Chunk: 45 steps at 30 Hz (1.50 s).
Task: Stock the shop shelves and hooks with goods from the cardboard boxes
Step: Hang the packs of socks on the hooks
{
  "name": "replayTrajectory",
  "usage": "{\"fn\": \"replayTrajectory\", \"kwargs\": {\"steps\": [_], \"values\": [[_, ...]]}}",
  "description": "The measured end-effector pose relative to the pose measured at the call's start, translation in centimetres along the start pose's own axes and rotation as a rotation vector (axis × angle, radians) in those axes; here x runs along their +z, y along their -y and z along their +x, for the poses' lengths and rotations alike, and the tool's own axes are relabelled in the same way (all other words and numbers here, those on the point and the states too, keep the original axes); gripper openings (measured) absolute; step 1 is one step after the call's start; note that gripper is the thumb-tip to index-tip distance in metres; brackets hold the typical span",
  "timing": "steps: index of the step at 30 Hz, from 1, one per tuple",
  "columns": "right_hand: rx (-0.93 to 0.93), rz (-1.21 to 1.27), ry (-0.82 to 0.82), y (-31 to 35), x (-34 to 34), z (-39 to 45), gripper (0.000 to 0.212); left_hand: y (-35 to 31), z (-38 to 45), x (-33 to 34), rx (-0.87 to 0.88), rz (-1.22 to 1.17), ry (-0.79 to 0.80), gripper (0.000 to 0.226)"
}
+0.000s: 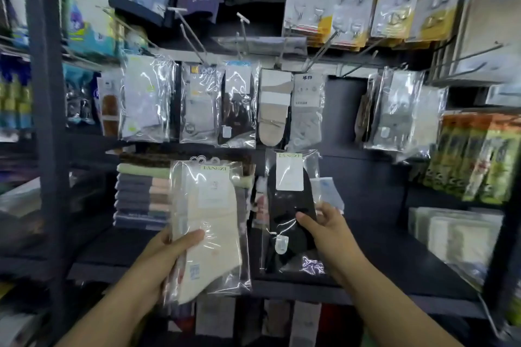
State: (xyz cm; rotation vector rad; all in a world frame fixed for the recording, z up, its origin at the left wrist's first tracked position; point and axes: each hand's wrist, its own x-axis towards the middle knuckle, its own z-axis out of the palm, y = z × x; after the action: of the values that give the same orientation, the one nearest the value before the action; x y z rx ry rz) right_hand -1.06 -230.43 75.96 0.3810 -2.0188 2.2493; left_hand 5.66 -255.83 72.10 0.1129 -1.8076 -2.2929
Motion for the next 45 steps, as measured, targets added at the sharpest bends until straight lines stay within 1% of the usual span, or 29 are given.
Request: {"fn": "replayTrajectory", "kwargs": {"steps": [2,5,6,7,9,10,11,13,14,15,17,18,21,22,24,25,26,28,29,31,32,33,34,36,37,39,41,42,45], "values": [[-0.016,-0.010,-0.033,0.6,-0.6,2.0,0.019,-0.7,1.8,0.8,-0.001,0.008,0.022,0.068],[-0.067,-0.040,-0.064,1.1,-2.2,4.5,0.011,-1.7,4.3,2.7,0.021,0.029,0.071,0.101],[-0.082,-0.043,-0.075,1.2,-2.8,5.2,0.011,-1.8,5.0,3.4,0.036,0.043,0.082,0.105],[-0.096,-0.040,-0.086,1.4,-3.5,6.0,0.012,-2.0,5.6,4.4,0.042,0.055,0.102,0.100],[-0.128,-0.046,-0.103,1.6,-5.2,7.5,0.014,-2.0,6.7,6.1,0.051,0.041,0.120,0.072],[-0.139,-0.055,-0.110,1.9,-6.0,8.3,0.016,-2.0,7.2,7.0,0.055,0.053,0.120,0.065],[-0.150,-0.060,-0.119,2.1,-6.9,9.1,0.018,-2.0,7.7,8.0,0.060,0.064,0.138,0.073],[-0.173,-0.068,-0.135,2.9,-8.9,10.8,0.018,-1.9,9.1,10.0,0.072,0.098,0.133,0.105],[-0.186,-0.074,-0.139,3.3,-9.9,11.6,0.018,-1.9,9.6,11.2,0.077,0.104,0.110,0.110],[-0.202,-0.083,-0.142,3.8,-10.9,12.4,0.017,-2.1,10.1,12.4,0.089,0.102,0.099,0.107],[-0.231,-0.117,-0.151,4.9,-12.8,14.1,0.014,-2.2,11.0,14.7,0.137,0.102,0.085,0.090],[-0.241,-0.131,-0.149,5.3,-13.7,15.2,0.014,-2.2,11.5,15.9,0.160,0.090,0.099,0.085],[-0.261,-0.182,-0.120,7.1,-16.1,18.2,0.030,-2.3,12.8,19.5,0.193,0.037,0.106,0.077],[-0.275,-0.193,-0.101,7.9,-16.6,19.0,0.034,-2.3,13.2,20.6,0.204,0.029,0.104,0.079],[-0.313,-0.211,-0.077,9.6,-17.1,20.8,0.042,-2.2,14.1,22.3,0.241,0.048,0.085,0.101],[-0.334,-0.219,-0.060,10.3,-17.3,21.8,0.046,-2.1,14.4,22.9,0.250,0.056,0.079,0.105],[-0.351,-0.223,-0.042,10.9,-17.2,22.8,0.048,-2.0,14.6,23.3,0.256,0.049,0.090,0.099],[-0.367,-0.239,-0.012,11.8,-16.9,24.7,0.050,-2.2,14.4,24.1,0.272,0.009,0.071,0.070],[-0.364,-0.258,0.003,12.1,-16.5,25.4,0.048,-2.3,14.6,24.3,0.279,0.008,0.061,0.070],[-0.350,-0.294,0.023,12.2,-15.9,26.8,0.043,-2.1,15.3,23.8,0.288,0.056,0.063,0.089],[-0.337,-0.307,0.026,12.2,-15.7,27.3,0.041,-2.4,15.2,23.5,0.288,0.051,0.057,0.082],[-0.332,-0.310,0.025,12.1,-15.5,27.9,0.040,-2.9,15.1,23.2,0.283,0.042,0.048,0.070],[-0.326,-0.307,0.025,12.0,-15.4,28.3,0.038,-3.1,15.3,22.8,0.277,0.038,0.082,0.071],[-0.310,-0.280,0.038,11.6,-15.2,28.6,0.034,-3.3,15.9,21.7,0.273,0.103,0.120,0.102],[-0.305,-0.275,0.046,11.3,-15.2,28.7,0.034,-3.5,16.0,21.5,0.271,0.111,0.099,0.111],[-0.285,-0.303,0.039,10.7,-15.1,28.5,0.041,-3.7,16.3,21.0,0.269,0.110,0.104,0.115],[-0.272,-0.343,0.012,10.2,-15.1,28.6,0.054,-3.8,16.3,20.6,0.279,0.110,0.118,0.114],[-0.269,-0.368,0.006,10.1,-15.2,28.8,0.057,-3.8,16.4,20.4,0.288,0.117,0.134,0.113],[-0.286,-0.407,-0.027,9.8,-15.0,29.1,0.055,-3.8,16.6,19.8,0.295,0.157,0.131,0.112]]}}
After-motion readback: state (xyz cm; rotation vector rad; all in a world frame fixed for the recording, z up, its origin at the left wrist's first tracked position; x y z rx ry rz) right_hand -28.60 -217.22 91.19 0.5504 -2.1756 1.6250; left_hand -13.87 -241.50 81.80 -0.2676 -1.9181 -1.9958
